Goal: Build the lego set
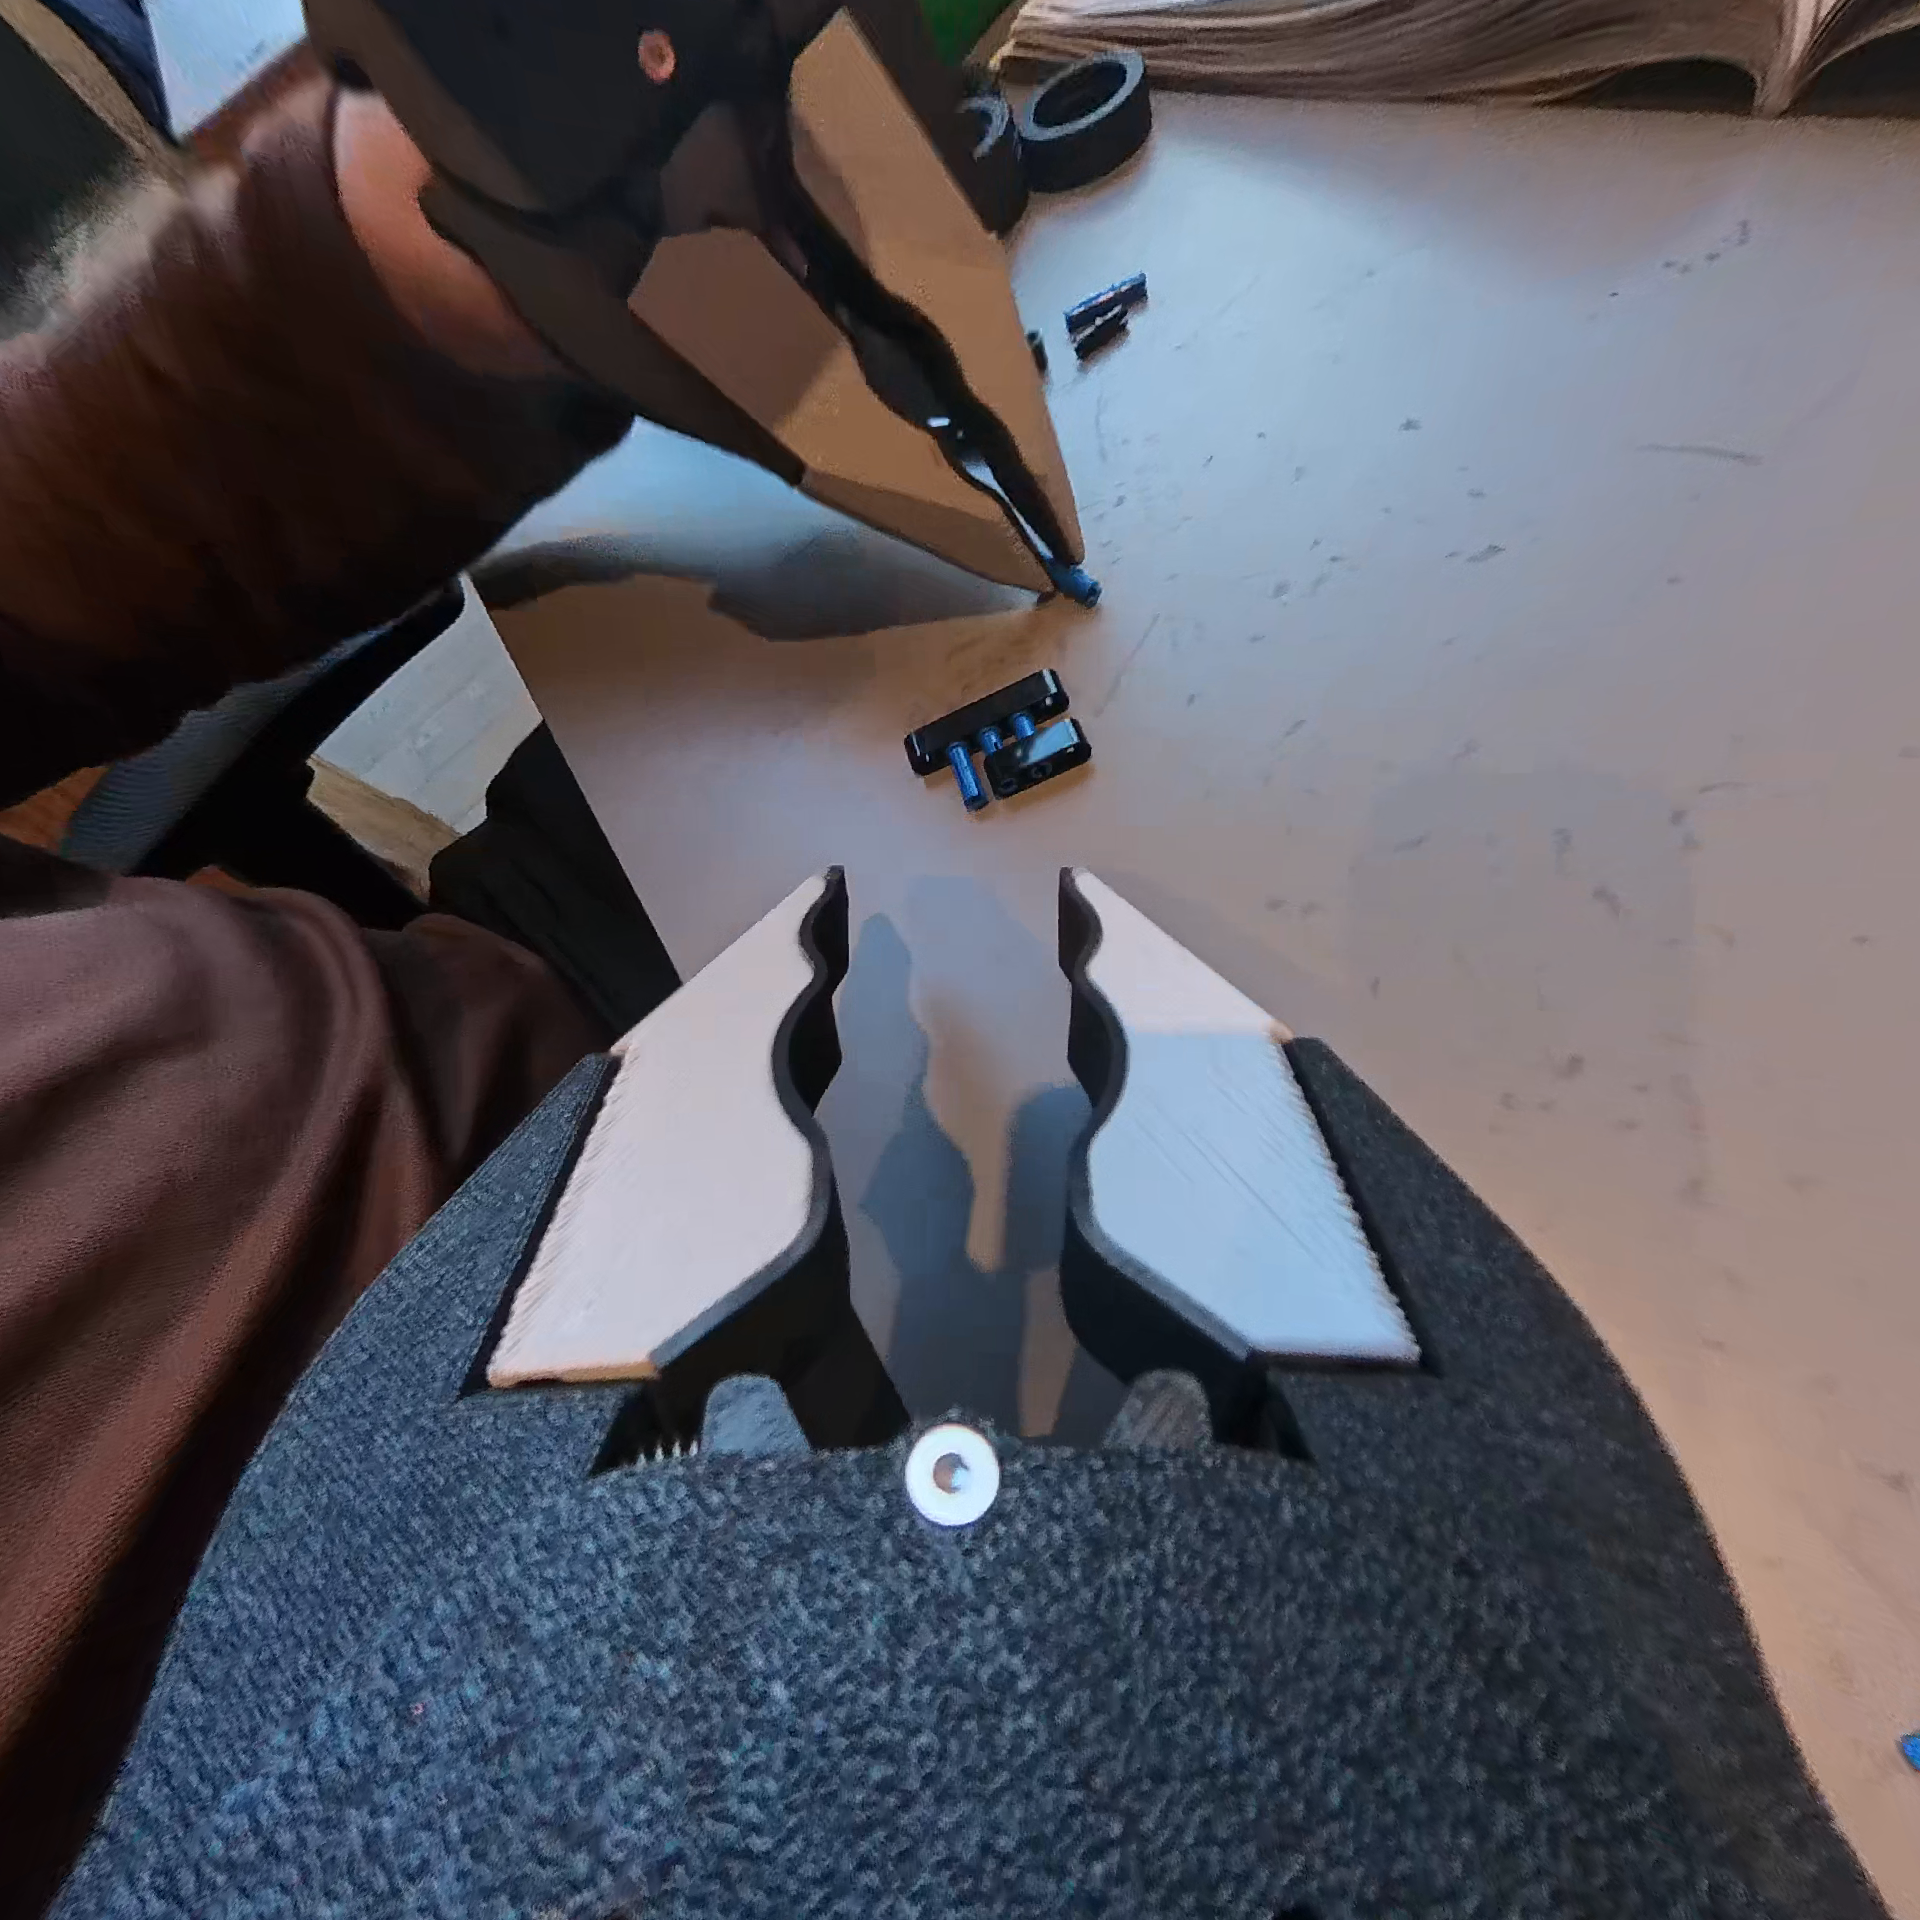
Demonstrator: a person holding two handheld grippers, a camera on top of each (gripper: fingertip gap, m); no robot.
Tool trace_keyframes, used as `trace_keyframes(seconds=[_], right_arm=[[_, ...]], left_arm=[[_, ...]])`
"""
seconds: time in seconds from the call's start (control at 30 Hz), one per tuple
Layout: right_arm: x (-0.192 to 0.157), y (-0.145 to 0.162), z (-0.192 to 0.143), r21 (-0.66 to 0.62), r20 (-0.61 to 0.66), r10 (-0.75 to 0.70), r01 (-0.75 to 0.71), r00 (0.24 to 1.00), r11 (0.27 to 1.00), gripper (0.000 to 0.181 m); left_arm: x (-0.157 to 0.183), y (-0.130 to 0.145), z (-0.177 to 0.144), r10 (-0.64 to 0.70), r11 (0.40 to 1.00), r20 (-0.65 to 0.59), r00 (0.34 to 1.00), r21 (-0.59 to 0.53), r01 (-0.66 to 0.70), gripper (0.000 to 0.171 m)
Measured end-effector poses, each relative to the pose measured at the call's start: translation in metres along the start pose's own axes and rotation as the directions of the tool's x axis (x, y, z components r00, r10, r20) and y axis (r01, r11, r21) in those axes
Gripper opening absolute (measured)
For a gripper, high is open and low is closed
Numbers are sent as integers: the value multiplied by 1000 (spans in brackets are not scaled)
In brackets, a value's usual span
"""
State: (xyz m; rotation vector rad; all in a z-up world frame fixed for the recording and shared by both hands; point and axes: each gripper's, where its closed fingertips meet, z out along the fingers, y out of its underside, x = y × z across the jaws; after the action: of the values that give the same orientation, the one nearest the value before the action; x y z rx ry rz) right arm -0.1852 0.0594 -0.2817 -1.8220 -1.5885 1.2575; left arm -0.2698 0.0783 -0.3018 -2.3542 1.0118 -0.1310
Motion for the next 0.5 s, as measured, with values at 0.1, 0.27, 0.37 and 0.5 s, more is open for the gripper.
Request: trace_keyframes(seconds=[0.1,0.27,0.37,0.5], right_arm=[[1,-7,-2,52,10,-1,1,1000,999,40],[2,-13,-5,98,40,12,-16,999,995,43],[0,-14,-4,100,42,-2,-2,999,995,44],[-9,-21,-2,124,83,-28,17,996,992,42]], left_arm=[[1,-4,-3,-31,992,116,993,126,17,1],[0,-11,-13,-18,966,341,940,248,-71,1],[-1,-21,-17,30,949,412,911,275,-156,2],[3,-31,-23,44,922,415,909,334,-197,1]])
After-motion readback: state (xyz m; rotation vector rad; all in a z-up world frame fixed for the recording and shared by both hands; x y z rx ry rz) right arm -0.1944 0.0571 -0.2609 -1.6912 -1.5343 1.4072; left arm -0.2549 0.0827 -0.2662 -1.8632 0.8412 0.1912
